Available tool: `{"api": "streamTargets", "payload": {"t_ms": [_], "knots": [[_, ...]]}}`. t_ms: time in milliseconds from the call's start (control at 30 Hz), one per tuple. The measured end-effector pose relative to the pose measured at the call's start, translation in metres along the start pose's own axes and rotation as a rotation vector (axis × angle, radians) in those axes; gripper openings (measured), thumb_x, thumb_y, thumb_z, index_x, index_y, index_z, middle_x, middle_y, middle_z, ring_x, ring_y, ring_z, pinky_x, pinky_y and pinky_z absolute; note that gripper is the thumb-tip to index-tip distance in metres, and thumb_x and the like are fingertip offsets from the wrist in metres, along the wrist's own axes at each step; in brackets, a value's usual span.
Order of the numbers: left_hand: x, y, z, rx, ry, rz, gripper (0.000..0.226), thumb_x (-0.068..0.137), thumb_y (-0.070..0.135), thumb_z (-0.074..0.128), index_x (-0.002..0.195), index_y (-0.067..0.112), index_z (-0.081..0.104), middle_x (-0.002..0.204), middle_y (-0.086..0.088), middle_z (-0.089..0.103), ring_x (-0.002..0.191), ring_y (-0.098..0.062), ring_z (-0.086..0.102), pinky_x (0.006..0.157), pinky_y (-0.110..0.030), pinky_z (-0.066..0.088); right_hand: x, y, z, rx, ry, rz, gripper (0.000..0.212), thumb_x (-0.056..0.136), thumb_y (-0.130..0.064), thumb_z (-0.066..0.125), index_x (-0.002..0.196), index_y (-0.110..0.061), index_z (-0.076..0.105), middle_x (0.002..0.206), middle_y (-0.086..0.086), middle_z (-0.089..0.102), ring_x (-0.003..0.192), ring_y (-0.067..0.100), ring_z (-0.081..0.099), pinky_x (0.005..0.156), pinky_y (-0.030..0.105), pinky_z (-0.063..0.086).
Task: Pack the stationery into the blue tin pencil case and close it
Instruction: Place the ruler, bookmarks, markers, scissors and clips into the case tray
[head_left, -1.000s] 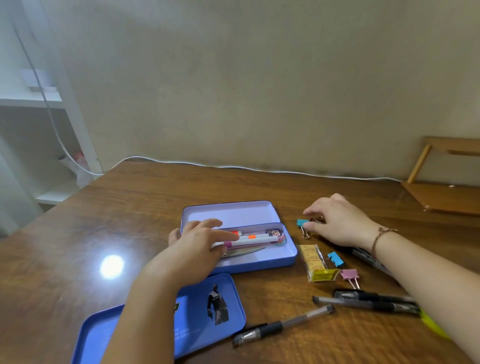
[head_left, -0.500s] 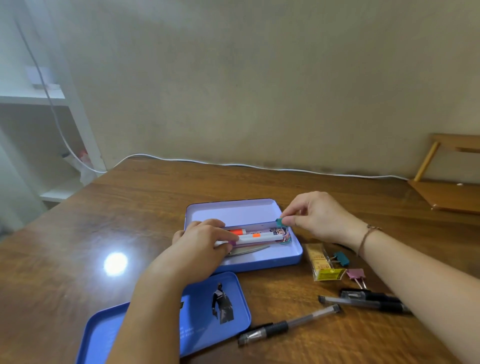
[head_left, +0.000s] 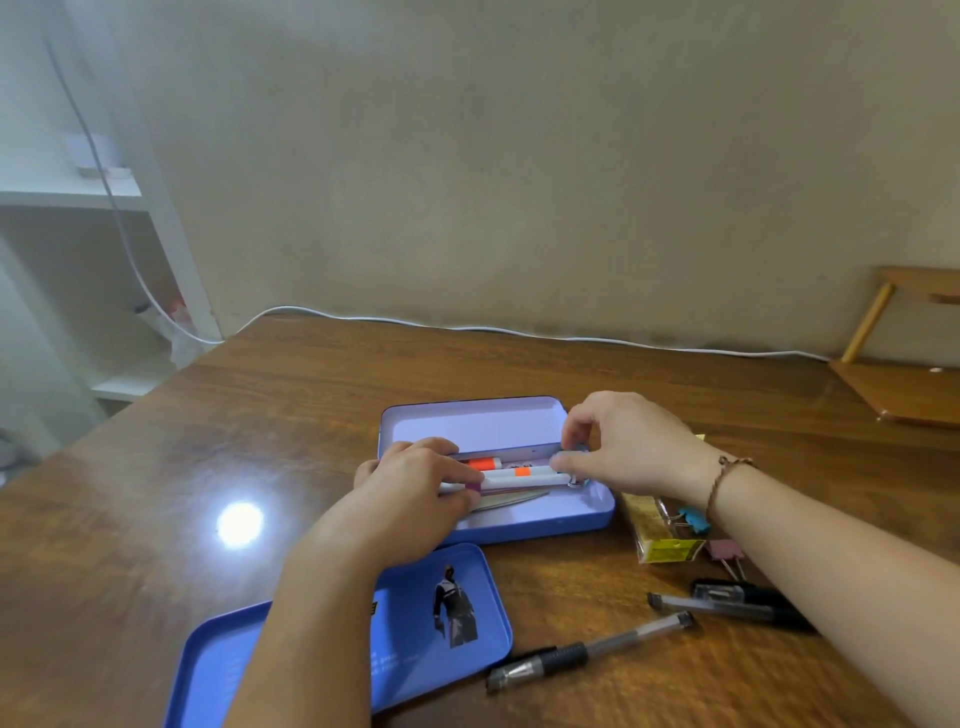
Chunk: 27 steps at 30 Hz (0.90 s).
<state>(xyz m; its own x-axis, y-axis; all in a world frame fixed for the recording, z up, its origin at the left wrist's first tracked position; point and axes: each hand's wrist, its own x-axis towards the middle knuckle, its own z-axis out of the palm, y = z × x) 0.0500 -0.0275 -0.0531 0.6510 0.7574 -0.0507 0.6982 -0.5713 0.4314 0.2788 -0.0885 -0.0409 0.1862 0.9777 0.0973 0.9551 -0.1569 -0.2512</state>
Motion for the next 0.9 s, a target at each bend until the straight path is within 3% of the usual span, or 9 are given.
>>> {"api": "streamTargets", "payload": {"t_ms": [233, 433, 600, 667, 767, 900], "knots": [[0.003, -0.002, 0.003, 0.001, 0.026, -0.007, 0.025, 0.094, 0.043, 0.053, 0.116, 0.045, 0.065, 0.146, 0.012, 0.042, 0.137, -0.016, 0.032, 0.112, -0.046, 0.026, 0.000, 0.007, 0.003, 0.048, -0.064, 0.028, 0.011, 0.081, -0.026, 0.071, 0.087, -0.033, 0.067, 0.095, -0.012, 0.059, 0.078, 0.003, 0.052, 0.062, 0.022, 0.041], [0.008, 0.004, 0.010, 0.016, 0.230, -0.016, 0.018, 0.082, 0.042, 0.067, 0.099, 0.041, 0.072, 0.114, 0.017, 0.061, 0.116, -0.010, 0.050, 0.103, -0.042, 0.032, -0.001, 0.008, 0.002, 0.112, -0.023, 0.027, 0.001, 0.084, -0.030, 0.068, 0.084, -0.031, 0.068, 0.088, -0.015, 0.061, 0.079, 0.006, 0.056, 0.063, 0.022, 0.045], [0.014, 0.008, 0.015, 0.016, 0.301, -0.044, 0.016, 0.080, 0.039, 0.070, 0.095, 0.038, 0.072, 0.103, 0.014, 0.065, 0.102, -0.012, 0.058, 0.088, -0.036, 0.046, -0.003, 0.040, -0.021, 0.035, 0.129, 0.097, 0.013, 0.086, -0.026, 0.063, 0.080, -0.036, 0.066, 0.087, -0.020, 0.061, 0.075, 0.001, 0.053, 0.070, 0.029, 0.045], [0.016, 0.008, 0.016, 0.051, 0.341, -0.082, 0.009, 0.081, 0.038, 0.069, 0.089, 0.035, 0.072, 0.094, 0.012, 0.065, 0.098, -0.014, 0.059, 0.082, -0.033, 0.047, -0.004, 0.067, -0.029, -0.004, 0.140, 0.188, 0.022, 0.090, -0.019, 0.059, 0.087, -0.040, 0.066, 0.097, -0.015, 0.065, 0.081, 0.005, 0.057, 0.074, 0.029, 0.049], [0.018, 0.011, 0.017, 0.076, 0.385, -0.112, 0.004, 0.081, 0.037, 0.069, 0.081, 0.033, 0.070, 0.081, 0.012, 0.059, 0.090, -0.015, 0.060, 0.073, -0.030, 0.044, -0.010, 0.099, -0.029, -0.033, 0.002, 0.289, 0.026, 0.093, -0.016, 0.056, 0.108, -0.035, 0.066, 0.115, -0.009, 0.065, 0.096, 0.010, 0.057, 0.082, 0.027, 0.047], [0.020, 0.011, 0.019, 0.091, 0.393, -0.139, 0.011, 0.080, 0.037, 0.070, 0.071, 0.033, 0.066, 0.080, 0.010, 0.063, 0.084, -0.015, 0.060, 0.068, -0.028, 0.042, -0.013, 0.110, -0.023, -0.011, -0.039, 0.318, 0.023, 0.094, -0.017, 0.056, 0.111, -0.029, 0.067, 0.120, -0.003, 0.065, 0.110, 0.015, 0.057, 0.091, 0.030, 0.045]]}}
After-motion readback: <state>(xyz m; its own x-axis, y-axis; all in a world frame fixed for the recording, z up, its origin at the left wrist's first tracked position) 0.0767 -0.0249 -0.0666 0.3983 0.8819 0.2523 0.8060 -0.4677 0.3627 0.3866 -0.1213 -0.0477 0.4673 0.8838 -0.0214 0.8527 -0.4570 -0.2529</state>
